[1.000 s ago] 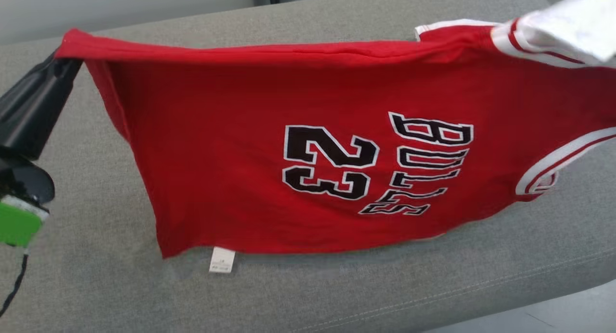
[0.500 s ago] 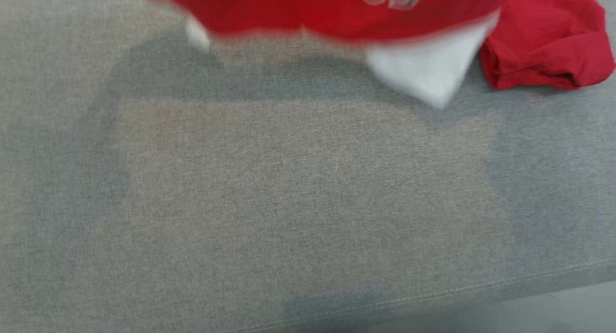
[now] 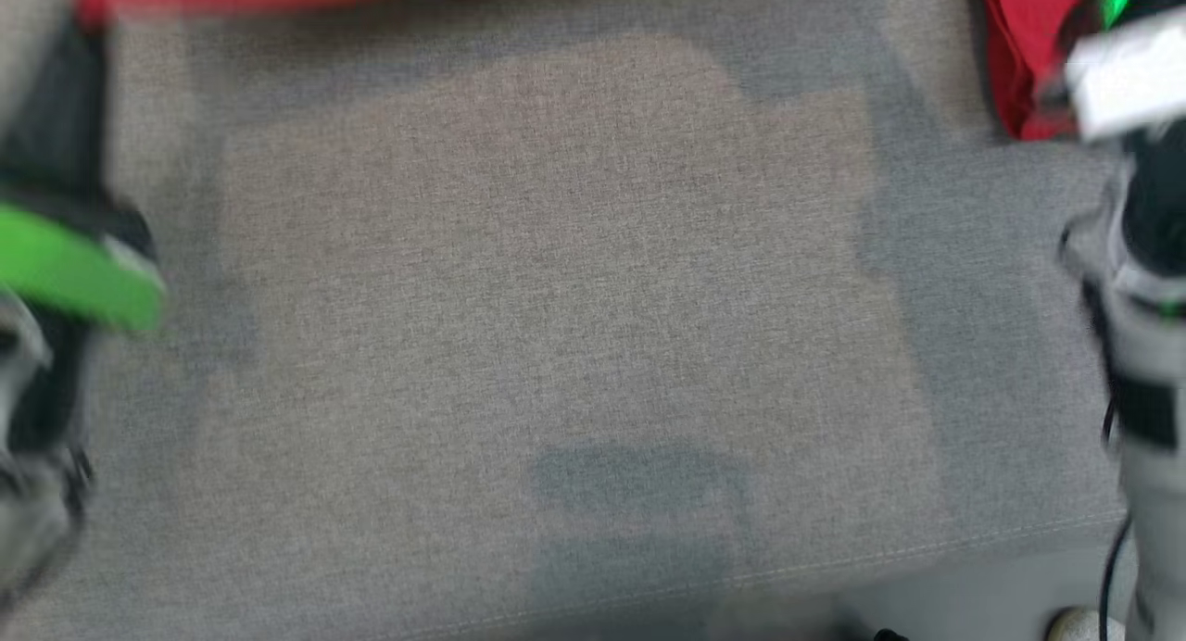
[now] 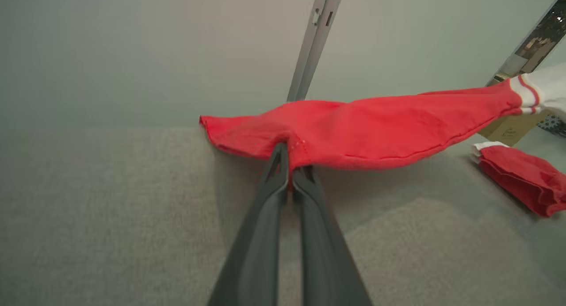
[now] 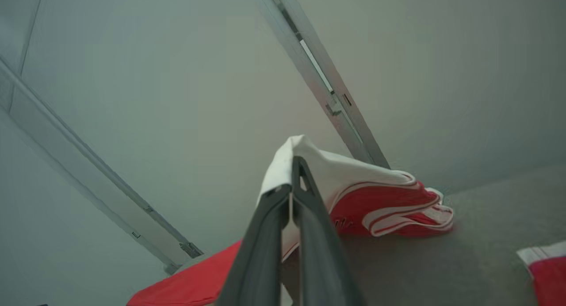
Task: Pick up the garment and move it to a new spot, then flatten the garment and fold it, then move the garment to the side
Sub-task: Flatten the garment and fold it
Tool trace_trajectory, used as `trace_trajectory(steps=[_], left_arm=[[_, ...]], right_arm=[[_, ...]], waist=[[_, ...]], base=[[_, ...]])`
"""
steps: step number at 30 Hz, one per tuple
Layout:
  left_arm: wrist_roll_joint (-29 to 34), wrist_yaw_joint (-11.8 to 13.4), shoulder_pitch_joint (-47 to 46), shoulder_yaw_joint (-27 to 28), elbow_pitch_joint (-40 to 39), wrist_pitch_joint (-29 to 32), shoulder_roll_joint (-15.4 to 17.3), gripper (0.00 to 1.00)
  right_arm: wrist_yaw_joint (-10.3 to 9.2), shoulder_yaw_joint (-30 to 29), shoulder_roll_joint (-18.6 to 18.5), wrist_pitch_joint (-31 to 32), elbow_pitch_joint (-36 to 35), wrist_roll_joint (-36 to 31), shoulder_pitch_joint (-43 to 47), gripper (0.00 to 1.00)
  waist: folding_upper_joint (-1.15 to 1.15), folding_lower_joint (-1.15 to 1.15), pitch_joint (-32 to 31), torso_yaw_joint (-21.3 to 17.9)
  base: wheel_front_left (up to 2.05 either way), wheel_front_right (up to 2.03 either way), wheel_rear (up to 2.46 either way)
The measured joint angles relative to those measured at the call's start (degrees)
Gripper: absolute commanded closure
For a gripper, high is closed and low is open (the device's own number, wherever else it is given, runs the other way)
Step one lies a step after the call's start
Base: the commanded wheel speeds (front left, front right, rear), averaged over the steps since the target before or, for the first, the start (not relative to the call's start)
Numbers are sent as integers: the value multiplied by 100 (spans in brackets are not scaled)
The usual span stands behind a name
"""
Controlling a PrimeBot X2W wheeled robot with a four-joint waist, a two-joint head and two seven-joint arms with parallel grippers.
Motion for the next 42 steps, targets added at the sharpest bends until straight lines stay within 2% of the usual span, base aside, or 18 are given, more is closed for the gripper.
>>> trace_trajectory(steps=[4,7,11,15,21,26,35,42], left_arm=[[-90,16,1416,-230,459,-404,-107,100],[-178,7,1821,-291,620,-703,-211,100],[-299,-69,2145,-331,688,-773,-339,100],[-301,-152,2353,-350,730,-757,-372,100],[-245,-323,2586,-391,758,-757,-458,100],[-38,-387,2971,-415,868,-758,-442,100],[108,-573,3007,-490,1106,-759,-748,100],[296,-621,3008,-211,1405,-759,-913,100]], right_arm=[[-14,35,91,-120,-11,174,1569,100],[4,90,149,-204,7,253,2402,100],[194,346,75,-186,59,287,3162,100],[289,469,-69,-122,66,283,3516,100],[290,423,-614,-21,86,151,4246,100],[341,523,-996,101,92,-221,4644,100],[411,853,-1089,46,259,-590,5017,100],[511,1341,-973,55,485,-932,5054,100]], waist=[[0,-1,-214,-9],[0,-2,-421,17],[0,-2,-698,52],[0,-2,-882,76],[0,-2,-1168,141],[0,-2,-1324,158],[0,-2,-1386,238],[0,-2,-1463,284]], base=[[0,0,0],[0,0,0],[0,0,0],[0,0,0],[0,0,0],[0,0,0],[0,0,0],[0,0,0]])
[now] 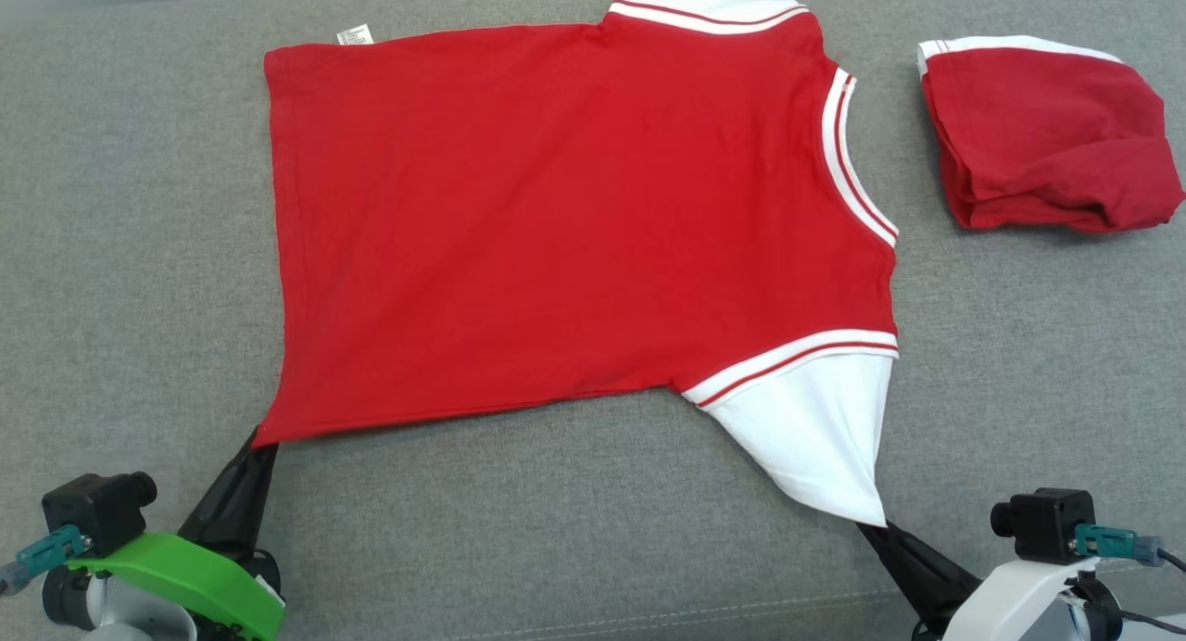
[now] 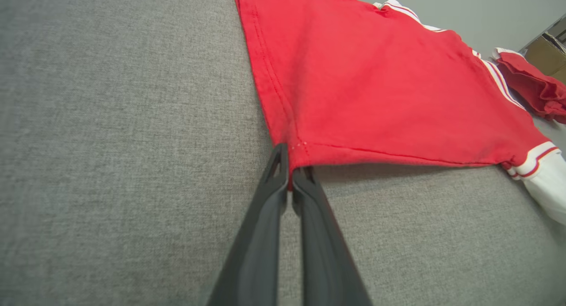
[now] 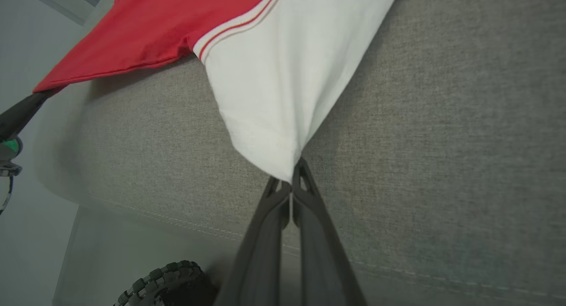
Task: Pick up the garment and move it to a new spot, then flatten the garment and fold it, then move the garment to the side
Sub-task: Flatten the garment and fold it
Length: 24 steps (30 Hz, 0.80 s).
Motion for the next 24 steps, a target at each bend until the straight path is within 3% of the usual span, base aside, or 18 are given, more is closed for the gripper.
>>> trace_trajectory(steps=[8,9,10,12,13,14,15,16,17,18,19,20,21,24], left_arm=[[191,-100,0,36,259,-1,-121,100],[211,-101,0,33,304,-1,-165,95],[222,-105,0,21,347,0,-182,81],[260,-147,0,29,389,0,-191,73],[264,-152,0,27,415,-1,-204,63],[288,-153,0,27,453,-1,-230,51],[321,-154,0,31,498,-1,-263,18],[356,-172,0,36,547,-1,-303,18],[380,-198,-1,35,588,-1,-345,4],[411,-199,-1,35,628,-1,-380,0],[413,-200,-1,35,714,-1,-428,0],[417,-201,-1,33,755,-1,-457,0],[420,-202,-2,31,782,-1,-500,0],[428,-224,-4,-12,916,0,-594,0]], right_arm=[[23,211,-24,4,374,-358,-13,100],[23,234,-49,14,419,-399,-15,100],[23,253,-68,33,457,-423,-18,100],[23,281,-85,34,516,-465,-21,100],[23,298,-87,33,539,-522,-26,100],[23,315,-89,33,571,-576,-42,100],[23,326,-88,22,599,-614,-68,100],[23,330,-80,-13,628,-657,-115,100],[20,325,-64,-35,667,-684,-171,91],[20,332,-48,-59,700,-712,-233,79],[14,339,-9,-115,737,-780,-311,52],[14,360,15,-127,780,-811,-344,9],[13,378,42,-131,825,-849,-378,0],[-25,415,100,-185,933,-932,-443,0]], waist=[[0,0,-42,40],[0,0,-49,52],[0,0,-56,59],[0,0,-65,67],[0,0,-70,70],[0,0,-75,72],[0,0,-79,74],[0,0,-84,74],[0,0,-94,74],[0,0,-109,75],[0,0,-125,73],[0,0,-127,72],[0,0,-130,72],[0,0,-145,66]], base=[[0,0,0],[0,0,0],[0,0,0],[0,0,0],[0,0,0],[0,0,0],[0,0,0],[0,0,0],[0,0,0],[0,0,0],[0,0,0],[0,0,0],[0,0,0],[0,0,0]])
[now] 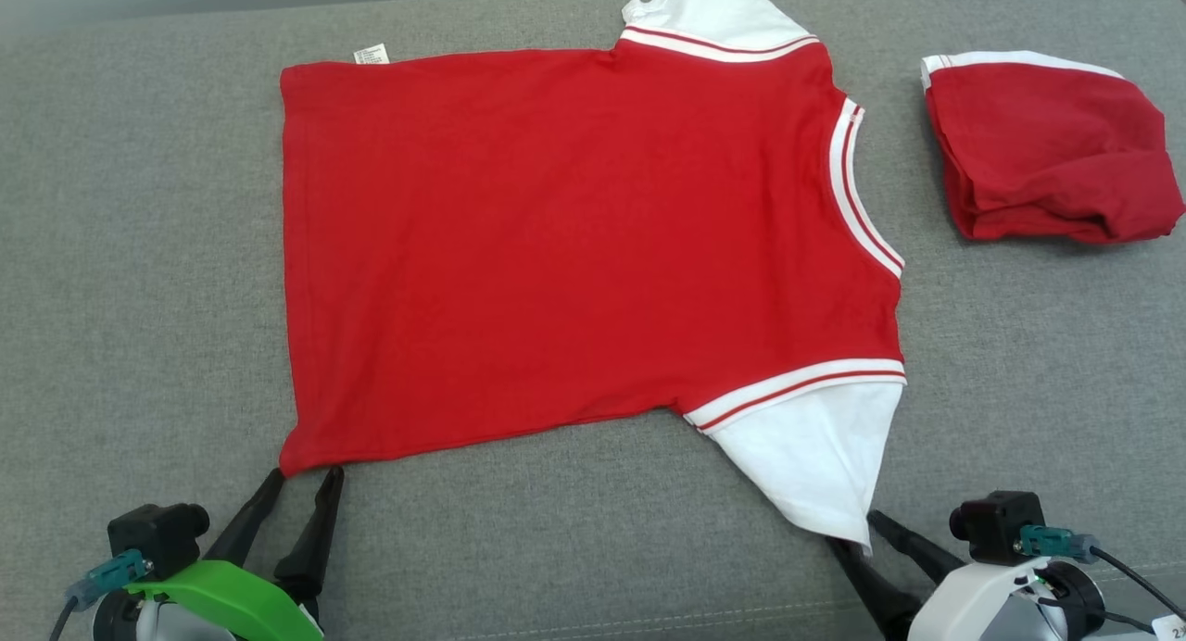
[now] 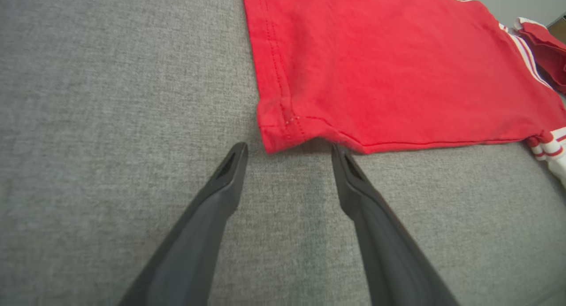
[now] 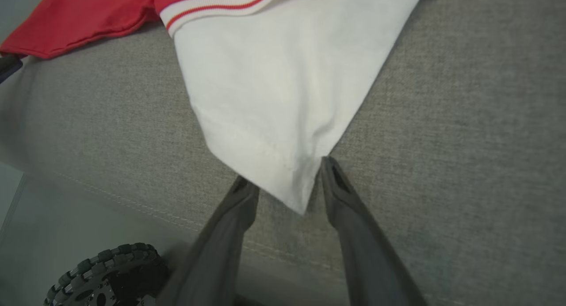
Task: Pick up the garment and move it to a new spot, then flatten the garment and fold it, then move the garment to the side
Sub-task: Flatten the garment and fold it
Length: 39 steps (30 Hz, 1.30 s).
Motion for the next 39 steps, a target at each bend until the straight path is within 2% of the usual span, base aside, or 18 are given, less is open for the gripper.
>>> trace_trajectory(steps=[5,8,15,19,23,30,39], left_arm=[[0,-3,3,162,109,-1,-22,0],[-7,12,17,616,62,-1,-10,0],[4,116,120,1415,-219,-16,-7,0],[34,189,343,1481,-209,-16,-73,0],[65,190,579,1402,-187,-16,-88,0],[145,292,648,1756,-397,-16,-115,0],[505,359,639,2070,-958,-18,-285,0]], right_arm=[[1,152,85,-52,59,-142,-77,0],[-12,157,34,-130,51,-323,-77,0],[-265,-48,104,-505,-174,-456,-110,0],[-358,-91,86,-543,-289,-456,-103,0],[-366,-118,-21,-536,-408,-454,-5,0],[-509,-416,-208,-556,-743,-439,106,0],[-712,-1022,-259,-1124,-1147,-704,-34,0]], waist=[[0,0,-23,-59],[0,0,-28,-122],[0,0,-96,-302],[0,0,-210,-361],[0,0,-364,-393],[0,0,-629,-398],[0,0,-941,-323]], base=[[0,0,0],[0,0,0],[0,0,0],[0,0,0],[0,0,0],[0,0,0],[0,0,0]])
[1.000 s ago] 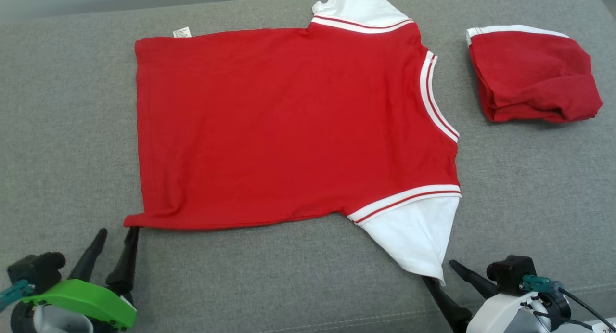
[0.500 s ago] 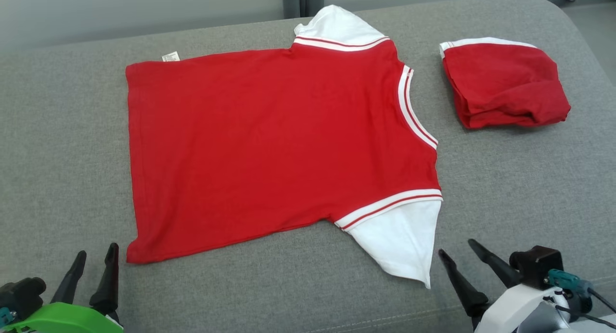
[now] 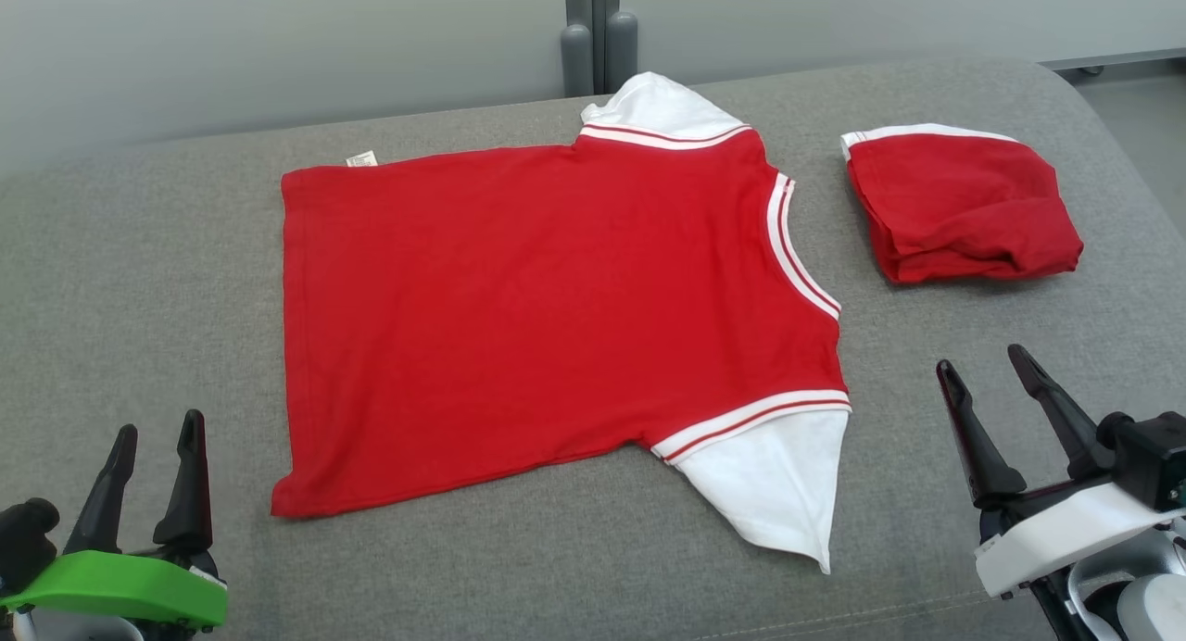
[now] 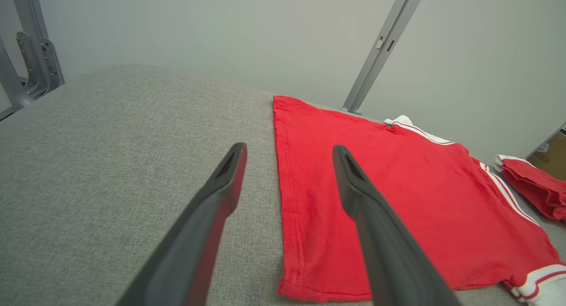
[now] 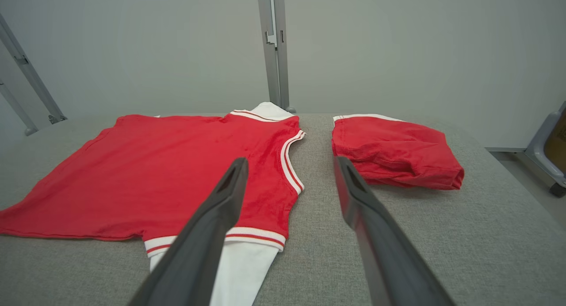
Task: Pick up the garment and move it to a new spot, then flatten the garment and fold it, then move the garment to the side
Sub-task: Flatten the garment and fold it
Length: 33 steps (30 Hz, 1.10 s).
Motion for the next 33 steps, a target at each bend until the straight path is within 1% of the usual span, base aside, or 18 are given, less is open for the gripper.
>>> trace_trajectory(steps=[6,9,14,16,20,24,29,30,33], left_arm=[[307,20,0,31,-189,1,-37,0],[354,58,5,88,-269,0,-136,0],[456,58,9,-70,-319,0,-309,0],[603,58,13,-166,-291,0,-347,0],[633,58,23,-200,-214,0,-501,0],[693,56,70,-270,-121,0,-592,0],[756,42,154,-188,55,1,-688,0],[781,41,154,-185,77,1,-708,0],[865,14,154,-186,116,1,-747,0]], right_arm=[[-44,-169,47,-311,19,-113,-153,0],[-56,-250,97,-447,143,-164,-159,0],[-99,-458,307,-626,500,-170,-151,0],[-99,-505,443,-690,651,-171,-143,0],[-108,-565,692,-744,950,-172,-108,0],[-143,-554,809,-784,1277,-202,-85,0],[-142,-308,883,-789,1516,-468,-104,0],[-121,-218,891,-790,1556,-514,-118,0],[85,21,902,-793,1607,-561,-138,0]], waist=[[0,0,-110,61],[0,0,-135,92],[0,0,-124,185],[0,0,-107,237],[0,0,-90,352],[0,0,-99,467],[0,0,-150,546],[0,0,-162,551],[0,0,-177,558]], base=[[0,0,0],[0,0,0],[0,0,0],[0,0,0],[0,0,0],[0,0,0],[0,0,0],[0,0,0],[0,0,0]])
